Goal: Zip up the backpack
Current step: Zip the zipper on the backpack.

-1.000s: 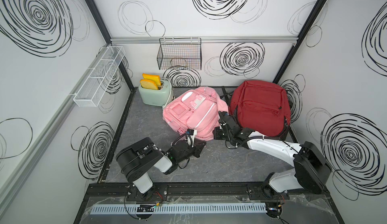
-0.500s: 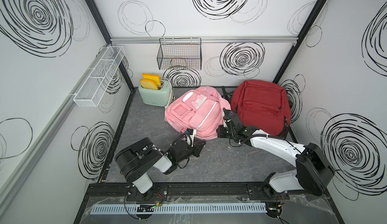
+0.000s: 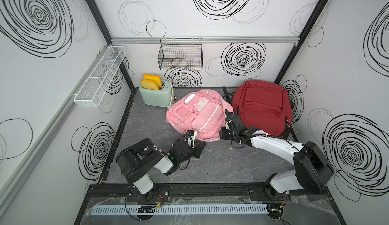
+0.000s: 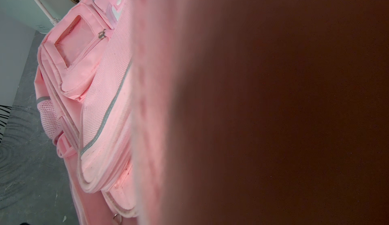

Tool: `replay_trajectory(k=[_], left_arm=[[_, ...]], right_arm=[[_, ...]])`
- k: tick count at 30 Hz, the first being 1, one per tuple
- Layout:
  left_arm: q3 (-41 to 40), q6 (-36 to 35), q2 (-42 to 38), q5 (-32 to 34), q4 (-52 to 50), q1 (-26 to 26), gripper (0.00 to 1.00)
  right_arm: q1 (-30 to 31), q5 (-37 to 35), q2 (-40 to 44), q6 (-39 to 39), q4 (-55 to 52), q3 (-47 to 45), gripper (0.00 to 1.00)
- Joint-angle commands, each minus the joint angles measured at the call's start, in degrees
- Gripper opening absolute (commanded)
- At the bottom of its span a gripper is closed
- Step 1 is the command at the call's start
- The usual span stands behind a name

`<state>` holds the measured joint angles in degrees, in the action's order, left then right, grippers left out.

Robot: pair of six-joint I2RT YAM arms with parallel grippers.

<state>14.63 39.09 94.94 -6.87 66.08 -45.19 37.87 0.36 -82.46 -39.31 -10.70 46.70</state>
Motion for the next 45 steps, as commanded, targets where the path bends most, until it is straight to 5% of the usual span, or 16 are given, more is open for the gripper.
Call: replay_trajectory(k=[1,10,22,29,37,45], left_arm=[[0.0,0.5,0.8,-0.5,0.7,0.6,0.0],[-0.3,0.5,0.5,-0.2,0.5,0.6,0.0],[0.2,0.5,1.1,-0.7,0.4,0.5,0.0],[1.7,0.1,2.8,-3.1,1.1,-0.3,0.0],[1.8,-0.2,3.1,-3.3,1.8,-0.8,0.0],[2.5,-0.1,4.3,-5.4,2.9,-0.8,0.0]], right_arm=[[-1.1,-4.2,1.2,1.2,3.7,0.0,0.07],[-3.6,-10.8,4.8,1.7,-0.3,-0.5,0.0],[-4.3,-4.1,3.8,0.1,4.2,-2.0,0.03],[-4.1,-2.7,6.4,-5.1,10.0,-6.2,0.25],[-1.5,-0.6,3.6,-9.5,10.9,-5.6,0.67],[3.1,2.9,3.8,-14.6,10.7,-5.5,0.82]])
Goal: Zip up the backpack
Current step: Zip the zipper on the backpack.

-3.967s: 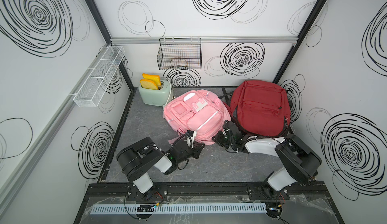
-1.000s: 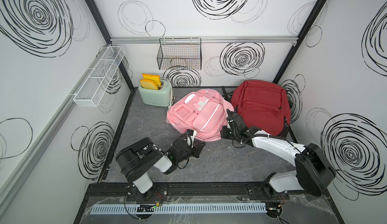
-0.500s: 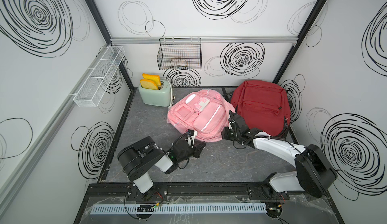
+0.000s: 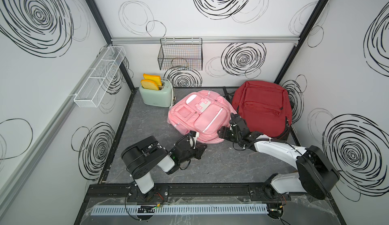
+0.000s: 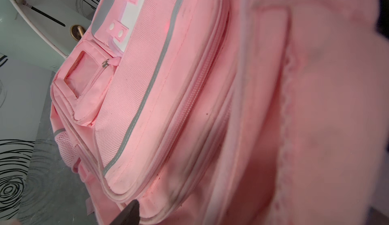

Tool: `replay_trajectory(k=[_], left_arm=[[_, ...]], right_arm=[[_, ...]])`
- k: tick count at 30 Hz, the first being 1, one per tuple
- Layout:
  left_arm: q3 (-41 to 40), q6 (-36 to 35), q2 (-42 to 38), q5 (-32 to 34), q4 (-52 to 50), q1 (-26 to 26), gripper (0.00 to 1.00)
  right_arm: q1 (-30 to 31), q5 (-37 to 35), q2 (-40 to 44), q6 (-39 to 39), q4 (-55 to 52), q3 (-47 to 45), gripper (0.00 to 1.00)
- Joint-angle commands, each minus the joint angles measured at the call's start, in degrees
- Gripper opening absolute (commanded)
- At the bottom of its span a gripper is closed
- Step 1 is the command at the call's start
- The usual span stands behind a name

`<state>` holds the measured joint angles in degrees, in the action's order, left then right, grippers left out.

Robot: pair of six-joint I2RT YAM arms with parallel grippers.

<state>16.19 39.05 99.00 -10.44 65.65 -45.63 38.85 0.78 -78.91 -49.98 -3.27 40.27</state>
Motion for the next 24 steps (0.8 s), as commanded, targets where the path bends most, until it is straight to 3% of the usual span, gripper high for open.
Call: replay_trajectory(k=[1,7,24], left_arm=[[0.7,-0.1,0.0,-1.7,3.3,-0.3,0.0],[0.4,-0.2,-0.6,-1.4,3.3,-0.3,0.0],[-0.5,-0.2,-1.5,-1.0,3.8,-0.4,0.0]], right_arm=[[2.4,3.5,0.5,-5.7,4.2,-0.2,0.85],[3.9,11.4,-0.7,-14.9,15.6,-7.0,0.9],[7.1,14.2,-8.8,-24.6,29.7,-10.4,0.88]])
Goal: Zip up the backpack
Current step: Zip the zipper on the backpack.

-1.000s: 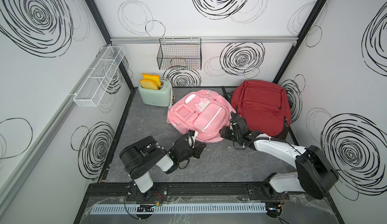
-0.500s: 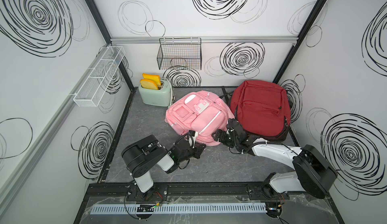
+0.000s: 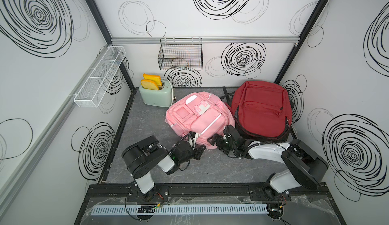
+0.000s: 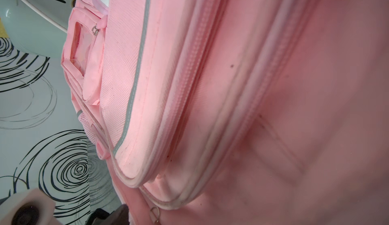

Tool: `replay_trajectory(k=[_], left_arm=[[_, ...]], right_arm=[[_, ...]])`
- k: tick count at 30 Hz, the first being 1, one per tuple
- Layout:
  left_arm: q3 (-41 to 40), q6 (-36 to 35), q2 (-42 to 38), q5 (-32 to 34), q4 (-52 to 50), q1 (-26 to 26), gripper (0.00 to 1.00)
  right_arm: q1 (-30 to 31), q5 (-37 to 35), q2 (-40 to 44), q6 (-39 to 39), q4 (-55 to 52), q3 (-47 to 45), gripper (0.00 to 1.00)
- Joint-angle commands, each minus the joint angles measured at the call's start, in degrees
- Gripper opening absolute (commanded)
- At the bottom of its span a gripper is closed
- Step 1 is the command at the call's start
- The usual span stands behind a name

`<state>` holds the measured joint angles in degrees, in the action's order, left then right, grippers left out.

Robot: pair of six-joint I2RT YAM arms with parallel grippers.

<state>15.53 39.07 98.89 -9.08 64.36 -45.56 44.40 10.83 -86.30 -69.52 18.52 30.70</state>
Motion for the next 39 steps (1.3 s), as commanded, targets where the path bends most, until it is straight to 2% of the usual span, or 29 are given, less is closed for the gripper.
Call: replay_trajectory(k=[1,3,10,12,27,39], left_arm=[[0.1,-0.2,-1.4,-2.3,5.1,-0.4,0.0],[0.0,-0.2,-1.5,-2.3,5.1,-0.4,0.0],[0.2,-0.2,-1.6,-2.3,5.0,-0.5,0.0],[0.1,-0.2,-1.6,-2.2,5.0,-0.4,0.0],[-0.3,-0.1,-2.3,-0.7,4.2,-0.4,0.0],[-0.2,0.4,-2.1,0.7,3.0,0.2,0.0]], right_arm=[[1.6,4.3,-1.7,-5.3,9.3,-1.2,0.84],[1.6,4.4,-1.9,-5.3,9.8,-1.3,0.75],[1.7,2.5,0.5,0.4,6.0,0.8,0.13],[1.7,1.7,1.5,2.1,4.2,1.6,0.0],[2.0,-8.8,7.6,28.7,-24.1,19.4,0.0],[0.7,-13.7,7.4,40.2,-36.6,25.5,0.0]])
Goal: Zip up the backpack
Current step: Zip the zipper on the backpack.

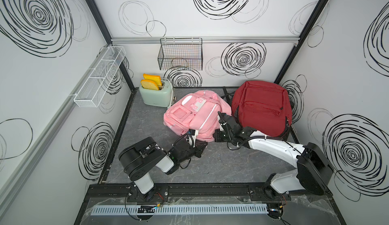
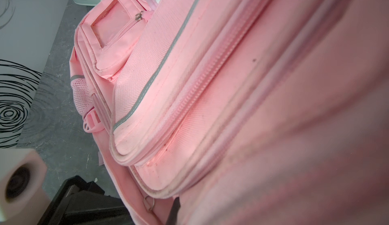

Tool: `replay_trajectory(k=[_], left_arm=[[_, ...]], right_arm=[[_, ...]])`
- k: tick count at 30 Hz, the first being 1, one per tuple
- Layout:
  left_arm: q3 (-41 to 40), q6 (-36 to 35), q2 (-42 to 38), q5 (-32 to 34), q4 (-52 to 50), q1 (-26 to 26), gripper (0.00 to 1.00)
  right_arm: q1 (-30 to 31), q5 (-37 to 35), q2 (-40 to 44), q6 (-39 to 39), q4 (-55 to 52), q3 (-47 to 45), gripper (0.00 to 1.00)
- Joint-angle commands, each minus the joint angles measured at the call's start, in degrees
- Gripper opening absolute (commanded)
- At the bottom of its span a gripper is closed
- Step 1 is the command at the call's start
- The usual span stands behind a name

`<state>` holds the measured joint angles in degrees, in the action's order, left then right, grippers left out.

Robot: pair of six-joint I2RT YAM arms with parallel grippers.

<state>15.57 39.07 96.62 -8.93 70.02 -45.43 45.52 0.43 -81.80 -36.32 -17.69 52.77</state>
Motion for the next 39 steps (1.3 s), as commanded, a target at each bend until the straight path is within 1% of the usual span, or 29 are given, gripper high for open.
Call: replay_trajectory(k=[1,10,14,18,27,28,30,31,32,34,37,39], left_arm=[[-0.3,0.5,0.1,0.7,-2.8,0.2,0.0],[-0.3,0.7,0.3,0.7,-2.9,0.5,0.0],[-0.3,0.7,0.3,0.6,-2.9,0.5,0.0],[-0.2,0.7,0.5,0.4,-2.9,0.5,0.0],[0.2,0.7,1.2,-0.5,-2.6,0.4,0.0],[0.2,0.7,1.2,-0.6,-2.5,0.4,0.0],[0.3,0.7,1.3,-0.8,-2.3,0.4,0.0],[0.3,0.6,1.4,-1.0,-2.4,0.4,0.0],[0.4,0.6,1.4,-1.0,-2.3,0.3,0.0],[0.4,0.5,1.1,-1.2,-2.3,0.1,0.0],[0.5,0.1,0.8,-1.0,-2.4,-0.4,0.0],[0.5,0.0,0.8,-1.7,-2.2,-0.5,0.0]], right_arm=[[-0.8,-3.5,3.2,7.4,-0.7,3.4,0.0],[-5.8,-3.4,5.5,10.3,-2.3,2.0,0.0],[-8.6,-2.9,6.3,10.7,-1.4,0.5,0.0],[-10.9,-1.9,6.2,9.4,1.0,-1.9,0.0],[-11.5,-5.3,4.9,2.7,4.2,-5.5,0.01],[-11.7,-5.4,5.0,1.9,4.7,-6.1,0.03],[-11.9,-5.4,5.3,-0.5,5.9,-7.6,0.12],[-12.2,-5.1,5.5,-1.5,6.6,-8.4,0.17],[-12.2,-4.7,5.7,-2.9,7.5,-9.2,0.26],[-12.3,-3.6,6.5,-5.7,9.7,-11.2,0.39],[-12.4,0.2,8.0,-10.4,14.8,-14.8,0.55],[-12.4,4.4,8.7,-14.8,19.8,-17.7,0.61]])
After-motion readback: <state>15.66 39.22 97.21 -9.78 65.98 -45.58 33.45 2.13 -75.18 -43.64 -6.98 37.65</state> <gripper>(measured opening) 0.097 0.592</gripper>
